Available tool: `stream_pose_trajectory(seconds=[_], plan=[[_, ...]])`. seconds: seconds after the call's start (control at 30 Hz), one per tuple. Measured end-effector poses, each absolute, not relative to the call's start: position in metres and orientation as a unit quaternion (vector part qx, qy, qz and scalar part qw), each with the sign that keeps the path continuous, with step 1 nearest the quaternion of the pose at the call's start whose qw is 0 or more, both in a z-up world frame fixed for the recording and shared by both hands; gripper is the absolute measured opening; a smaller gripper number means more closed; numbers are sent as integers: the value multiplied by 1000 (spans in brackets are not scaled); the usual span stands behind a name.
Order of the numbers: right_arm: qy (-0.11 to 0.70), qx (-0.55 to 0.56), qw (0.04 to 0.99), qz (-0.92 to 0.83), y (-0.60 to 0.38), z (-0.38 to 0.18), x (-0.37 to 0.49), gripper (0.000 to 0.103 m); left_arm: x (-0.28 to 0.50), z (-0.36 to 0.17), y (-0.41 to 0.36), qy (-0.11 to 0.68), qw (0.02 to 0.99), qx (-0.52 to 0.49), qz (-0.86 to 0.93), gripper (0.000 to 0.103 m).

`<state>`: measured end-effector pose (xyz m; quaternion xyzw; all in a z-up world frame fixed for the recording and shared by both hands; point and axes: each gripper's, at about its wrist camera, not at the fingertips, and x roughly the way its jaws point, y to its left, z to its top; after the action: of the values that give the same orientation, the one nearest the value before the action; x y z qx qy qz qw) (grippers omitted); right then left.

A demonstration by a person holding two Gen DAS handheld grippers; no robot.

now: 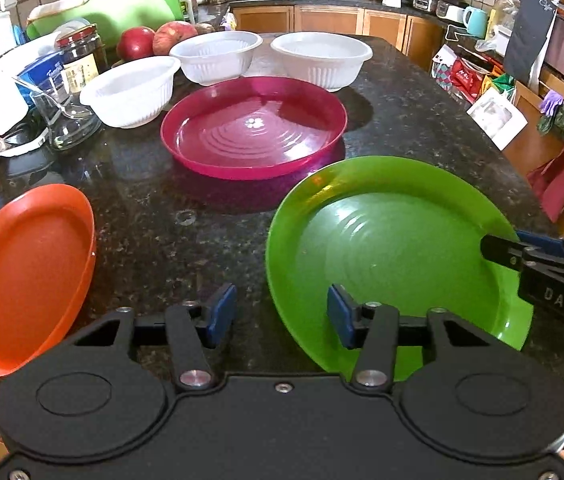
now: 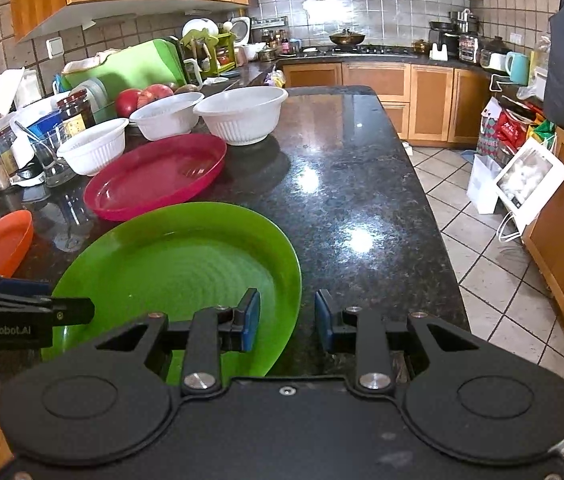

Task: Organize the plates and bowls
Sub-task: 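Lift the green plate with the right tool toward the orange plate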

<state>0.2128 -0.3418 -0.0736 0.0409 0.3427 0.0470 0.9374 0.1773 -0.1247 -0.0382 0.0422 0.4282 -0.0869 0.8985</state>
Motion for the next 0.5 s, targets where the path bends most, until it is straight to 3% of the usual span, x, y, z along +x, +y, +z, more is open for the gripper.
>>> stream_pose_trajectory(seconds=[0.1,0.23,0.33,0.5], plan=[[343,40,937,52,-342,-75,213,32,178,-37,-126,430,897,36,-95,42],[341,38,938,57,-343,-76,213,32,177,-37,-128,429,898,33,-95,37],[339,38,938,59,-345,-76,212,32,176,-37,-128,428,899,35,-90,23],[337,37,939,60,-346,-76,212,28,176,-37,-128,429,899,31,-87,20]])
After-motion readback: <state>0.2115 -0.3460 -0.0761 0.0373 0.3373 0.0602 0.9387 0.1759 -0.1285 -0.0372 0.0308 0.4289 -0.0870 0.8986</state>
